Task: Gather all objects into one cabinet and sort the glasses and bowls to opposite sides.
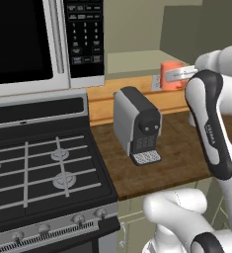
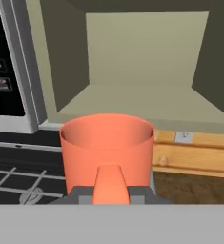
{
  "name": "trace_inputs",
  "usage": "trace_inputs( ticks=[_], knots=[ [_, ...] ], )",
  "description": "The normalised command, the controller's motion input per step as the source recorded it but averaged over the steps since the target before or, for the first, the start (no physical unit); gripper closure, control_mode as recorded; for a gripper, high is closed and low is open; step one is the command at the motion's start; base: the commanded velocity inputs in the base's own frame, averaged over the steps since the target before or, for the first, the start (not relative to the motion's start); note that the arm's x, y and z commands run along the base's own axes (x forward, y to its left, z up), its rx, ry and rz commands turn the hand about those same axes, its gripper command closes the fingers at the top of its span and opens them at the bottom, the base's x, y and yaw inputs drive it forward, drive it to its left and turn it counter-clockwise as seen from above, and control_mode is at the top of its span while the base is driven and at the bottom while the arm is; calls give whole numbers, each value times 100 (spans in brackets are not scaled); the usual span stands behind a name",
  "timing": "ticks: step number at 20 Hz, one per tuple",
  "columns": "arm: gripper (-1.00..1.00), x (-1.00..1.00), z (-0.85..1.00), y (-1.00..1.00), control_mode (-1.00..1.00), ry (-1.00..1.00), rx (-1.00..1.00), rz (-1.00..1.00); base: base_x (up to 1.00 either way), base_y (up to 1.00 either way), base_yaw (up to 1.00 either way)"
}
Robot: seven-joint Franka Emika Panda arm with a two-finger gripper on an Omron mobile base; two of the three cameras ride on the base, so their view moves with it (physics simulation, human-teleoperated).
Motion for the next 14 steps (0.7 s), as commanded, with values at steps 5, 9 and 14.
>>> trace_inputs(
  ticks=[5,9,14],
  knots=[
    [100,-51,3,0,-100,-1,0,0,0,0,0],
    [100,-9,0,0,-100,0,0,0,0,0,0],
    [100,-2,0,0,-100,0,0,0,0,0,0]
  ],
)
